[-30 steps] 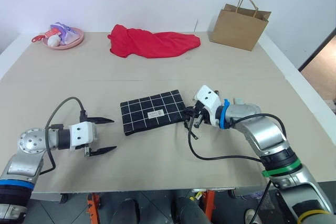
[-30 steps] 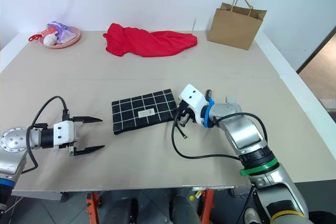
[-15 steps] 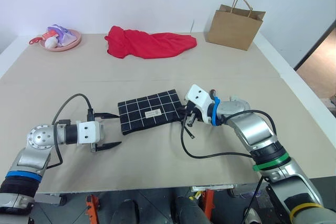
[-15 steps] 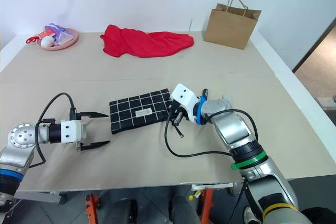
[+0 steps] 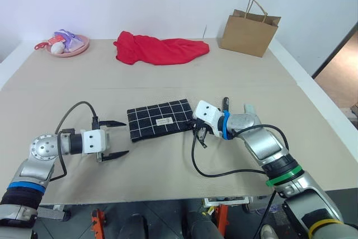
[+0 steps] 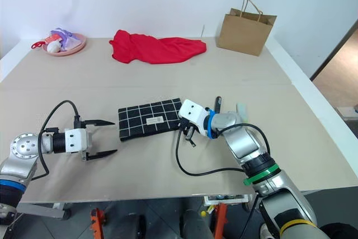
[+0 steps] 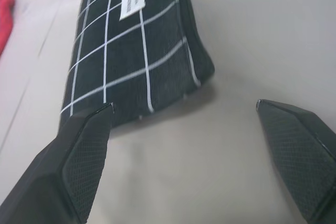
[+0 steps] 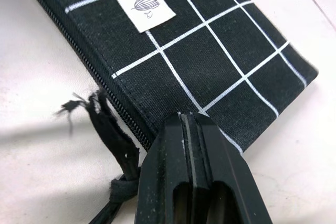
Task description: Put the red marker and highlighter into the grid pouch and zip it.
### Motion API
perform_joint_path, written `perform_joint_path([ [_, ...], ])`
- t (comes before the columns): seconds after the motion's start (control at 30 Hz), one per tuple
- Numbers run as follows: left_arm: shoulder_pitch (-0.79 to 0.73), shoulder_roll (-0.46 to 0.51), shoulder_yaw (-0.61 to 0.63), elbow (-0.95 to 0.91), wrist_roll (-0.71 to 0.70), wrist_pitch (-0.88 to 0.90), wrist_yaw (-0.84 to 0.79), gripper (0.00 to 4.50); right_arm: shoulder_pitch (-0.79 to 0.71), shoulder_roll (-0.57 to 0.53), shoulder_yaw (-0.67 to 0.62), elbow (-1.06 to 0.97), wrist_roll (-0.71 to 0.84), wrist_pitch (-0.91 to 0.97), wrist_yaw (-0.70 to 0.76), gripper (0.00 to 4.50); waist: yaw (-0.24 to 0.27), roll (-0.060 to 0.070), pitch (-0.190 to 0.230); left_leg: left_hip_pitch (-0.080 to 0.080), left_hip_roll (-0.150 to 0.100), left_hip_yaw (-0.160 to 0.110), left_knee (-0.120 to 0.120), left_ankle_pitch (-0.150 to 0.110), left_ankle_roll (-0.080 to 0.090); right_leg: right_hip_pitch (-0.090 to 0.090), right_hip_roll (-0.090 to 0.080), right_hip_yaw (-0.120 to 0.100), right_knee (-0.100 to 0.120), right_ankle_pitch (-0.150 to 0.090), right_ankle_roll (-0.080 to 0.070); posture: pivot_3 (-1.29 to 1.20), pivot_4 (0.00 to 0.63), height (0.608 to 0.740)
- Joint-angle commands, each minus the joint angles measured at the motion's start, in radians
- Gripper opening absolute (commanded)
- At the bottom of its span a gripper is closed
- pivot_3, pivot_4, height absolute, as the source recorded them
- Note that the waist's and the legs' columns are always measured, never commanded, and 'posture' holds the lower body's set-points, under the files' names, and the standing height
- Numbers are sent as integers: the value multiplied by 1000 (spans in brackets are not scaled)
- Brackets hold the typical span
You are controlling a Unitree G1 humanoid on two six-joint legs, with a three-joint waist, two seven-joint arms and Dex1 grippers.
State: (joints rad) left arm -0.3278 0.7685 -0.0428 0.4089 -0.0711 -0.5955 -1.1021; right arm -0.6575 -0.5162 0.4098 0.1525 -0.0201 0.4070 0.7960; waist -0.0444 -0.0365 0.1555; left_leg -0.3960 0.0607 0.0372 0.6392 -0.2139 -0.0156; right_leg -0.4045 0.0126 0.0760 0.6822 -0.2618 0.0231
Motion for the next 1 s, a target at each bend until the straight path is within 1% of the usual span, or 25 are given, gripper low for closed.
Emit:
perform_joint_path([
  [0.03, -53, -7, -14, 108, 115, -115, 110, 4500, 12, 6, 7, 84, -48, 12, -10, 82, 1, -1, -1, 2, 0, 1, 0, 1, 2, 2, 0, 0, 0, 0, -4, 0, 150, 740],
  [0.17, -108, -53, -43, 204, 217, -246, 237, 4500, 9, 14, 1, 86, -51, 5, -3, 82, 3, 0, -2, 4, 1, 5, -1, 7, 5, 2, -2, 0, 0, 2, -6, 0, 150, 740],
  [0.3, -138, -108, -80, 260, 258, -315, 309, 4500, 9, 21, -9, 78, -48, 8, 5, 82, 5, 1, -3, 4, 3, 13, -1, 9, 5, 2, -5, 1, 0, 4, -4, 0, 150, 740],
  [0.4, -153, -127, -101, 287, 273, -355, 338, 4500, 9, 23, -12, 80, -52, 6, 10, 82, 5, -1, -4, 4, 3, 16, -1, 9, 5, 2, -6, 2, 0, 6, -1, 0, 150, 740],
  [0.53, -178, -144, -127, 314, 277, -373, 361, 4500, 5, 25, -14, 90, -57, -1, 16, 82, 4, -1, -5, 3, 3, 17, -3, 8, 5, 1, -6, 3, -1, 8, 4, 0, 150, 740],
  [0.8, -209, -168, -168, 322, 299, -359, 392, 4500, 5, 26, -18, 94, -62, -3, 22, 82, 4, -1, -5, 3, 3, 17, -3, 8, 5, 0, -6, 3, -1, 8, 4, 0, 150, 740],
  [0.93, -211, -175, -180, 310, 272, -344, 377, 4500, 7, 27, -20, 93, -63, -2, 22, 82, 4, -1, -5, 3, 3, 17, -3, 8, 5, 0, -6, 3, -1, 7, 3, 0, 150, 740],
  [0.97, -210, -172, -183, 311, 267, -343, 370, 3980, 7, 27, -21, 95, -63, -3, 22, 0, 3, -1, -5, 3, 3, 17, -3, 8, 5, 0, -6, 3, -1, 7, 2, 0, 150, 740],
  [1.0, -209, -169, -186, 314, 266, -344, 366, 3726, 7, 28, -21, 97, -64, -4, 21, 0, 3, -1, -5, 3, 3, 17, -3, 8, 5, 0, -6, 3, -1, 6, 1, 0, 150, 740],
])
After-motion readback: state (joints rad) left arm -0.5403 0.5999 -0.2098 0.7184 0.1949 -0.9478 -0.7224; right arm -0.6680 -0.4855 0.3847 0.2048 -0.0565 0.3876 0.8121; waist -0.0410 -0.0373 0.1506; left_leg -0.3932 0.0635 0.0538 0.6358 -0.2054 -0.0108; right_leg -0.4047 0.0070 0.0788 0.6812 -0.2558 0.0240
